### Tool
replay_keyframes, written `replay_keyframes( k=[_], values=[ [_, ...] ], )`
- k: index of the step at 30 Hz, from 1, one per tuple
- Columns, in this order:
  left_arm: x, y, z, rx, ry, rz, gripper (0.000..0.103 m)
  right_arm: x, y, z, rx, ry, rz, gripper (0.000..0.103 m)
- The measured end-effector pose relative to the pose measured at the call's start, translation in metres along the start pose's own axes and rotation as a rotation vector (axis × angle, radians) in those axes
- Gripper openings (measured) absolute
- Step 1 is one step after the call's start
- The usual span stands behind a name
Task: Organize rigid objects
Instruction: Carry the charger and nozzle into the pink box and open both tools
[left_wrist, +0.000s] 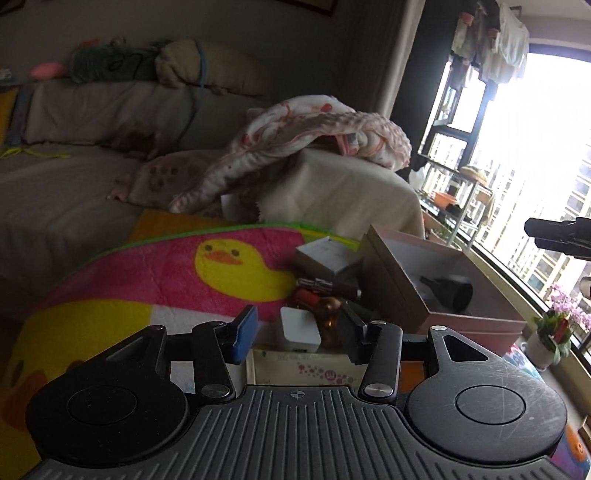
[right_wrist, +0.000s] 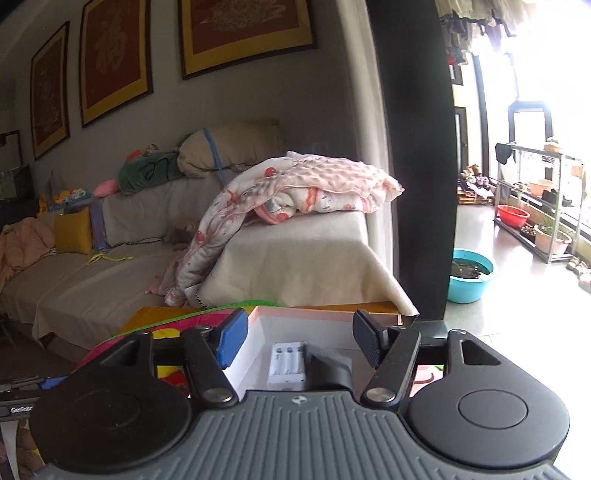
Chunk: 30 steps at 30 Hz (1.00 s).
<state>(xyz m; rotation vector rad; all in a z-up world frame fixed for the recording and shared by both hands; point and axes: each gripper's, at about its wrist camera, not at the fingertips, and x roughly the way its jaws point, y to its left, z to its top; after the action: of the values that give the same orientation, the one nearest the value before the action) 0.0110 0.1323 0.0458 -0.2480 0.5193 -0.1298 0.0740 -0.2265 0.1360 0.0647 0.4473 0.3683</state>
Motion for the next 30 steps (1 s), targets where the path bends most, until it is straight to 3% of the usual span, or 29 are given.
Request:
replay_keyframes(
  k=[4,8,13,17,19,24,28,30],
  values=[
    [0.015,-0.01,-0.009,0.063,0.057,-0.083,0.052,-0.002,0.019,-0.037,-0.091,0.048,0.034,0.074],
    [0.032,-0.015,0.0,0.009,0.046,-0.073,0.052,0.001,0.037,-0.066,-0.18,0.101,0.044,0.074],
    [0.035,-0.006,0.004,-0.09,-0.073,-0.04,0.052,0.024,0.054,-0.037,-0.172,0.182,0.101,0.074],
    [0.029,0.02,-0.005,-0.185,-0.188,-0.017,0.052,0.086,0.078,0.008,-0.144,0.322,0.162,0.077],
    [0.028,0.032,-0.007,-0.247,-0.206,-0.021,0.052,0.131,0.096,0.024,-0.161,0.404,0.156,0.077],
    [0.027,0.046,-0.009,-0.308,-0.19,-0.046,0.052,0.236,0.139,0.032,-0.238,0.531,0.049,0.077],
    [0.021,0.048,-0.008,-0.325,-0.207,-0.081,0.052,0.291,0.146,0.025,-0.274,0.603,-0.039,0.076],
    [0.018,0.049,-0.008,-0.336,-0.21,-0.091,0.052,0.306,0.144,0.027,-0.269,0.617,-0.068,0.064]
  ],
)
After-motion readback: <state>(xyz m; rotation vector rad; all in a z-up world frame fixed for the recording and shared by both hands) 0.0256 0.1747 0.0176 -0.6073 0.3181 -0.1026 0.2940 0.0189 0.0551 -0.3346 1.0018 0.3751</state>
